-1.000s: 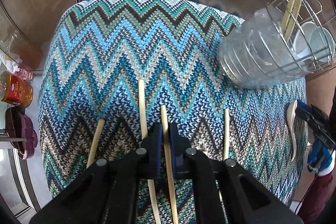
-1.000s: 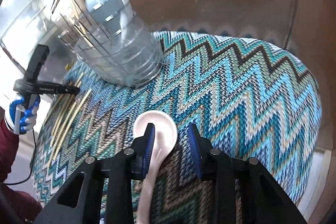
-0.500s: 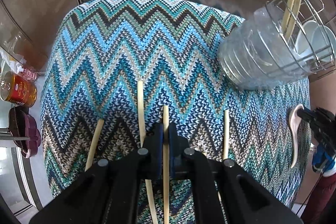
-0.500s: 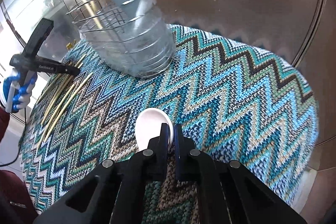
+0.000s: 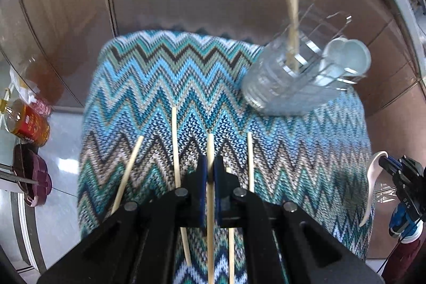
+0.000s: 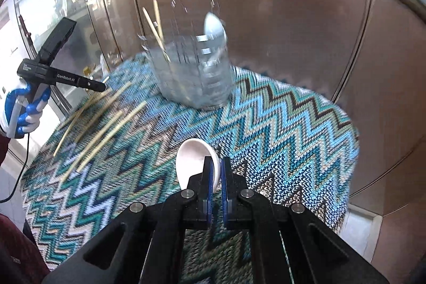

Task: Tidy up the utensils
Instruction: 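Carry both utensils over the wire-rack cup and open both tools to release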

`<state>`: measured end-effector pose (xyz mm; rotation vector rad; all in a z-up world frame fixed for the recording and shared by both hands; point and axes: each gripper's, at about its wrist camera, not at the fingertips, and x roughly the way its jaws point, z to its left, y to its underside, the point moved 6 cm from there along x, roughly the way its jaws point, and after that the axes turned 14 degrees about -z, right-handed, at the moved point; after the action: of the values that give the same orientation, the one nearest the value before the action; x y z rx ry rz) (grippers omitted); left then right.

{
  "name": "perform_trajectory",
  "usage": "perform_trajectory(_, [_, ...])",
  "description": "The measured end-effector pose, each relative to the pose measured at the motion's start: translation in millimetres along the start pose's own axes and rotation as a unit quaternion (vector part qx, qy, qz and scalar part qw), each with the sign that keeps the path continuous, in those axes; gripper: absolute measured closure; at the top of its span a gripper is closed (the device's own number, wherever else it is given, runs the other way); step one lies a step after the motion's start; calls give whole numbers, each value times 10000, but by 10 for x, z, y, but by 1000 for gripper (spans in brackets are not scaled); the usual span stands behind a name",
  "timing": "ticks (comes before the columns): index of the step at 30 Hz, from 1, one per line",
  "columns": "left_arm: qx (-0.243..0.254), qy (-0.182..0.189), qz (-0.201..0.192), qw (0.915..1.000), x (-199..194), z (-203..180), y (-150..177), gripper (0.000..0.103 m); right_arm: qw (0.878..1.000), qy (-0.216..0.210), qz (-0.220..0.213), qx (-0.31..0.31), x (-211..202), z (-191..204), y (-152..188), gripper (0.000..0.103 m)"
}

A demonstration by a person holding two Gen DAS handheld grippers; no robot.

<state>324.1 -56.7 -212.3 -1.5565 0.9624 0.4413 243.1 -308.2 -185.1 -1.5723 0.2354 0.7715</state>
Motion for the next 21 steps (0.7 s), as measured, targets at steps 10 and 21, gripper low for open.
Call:
perform_trajectory(10, [110, 249, -1391, 9899, -857, -162, -518, 99, 9897, 436, -1362, -105, -598, 345, -693, 98])
perform_trajectory(21, [-264, 797, -3485, 9335, -1510, -654, -1542, 99, 9467, 1071, -3039, -39, -475, 432, -1699, 98])
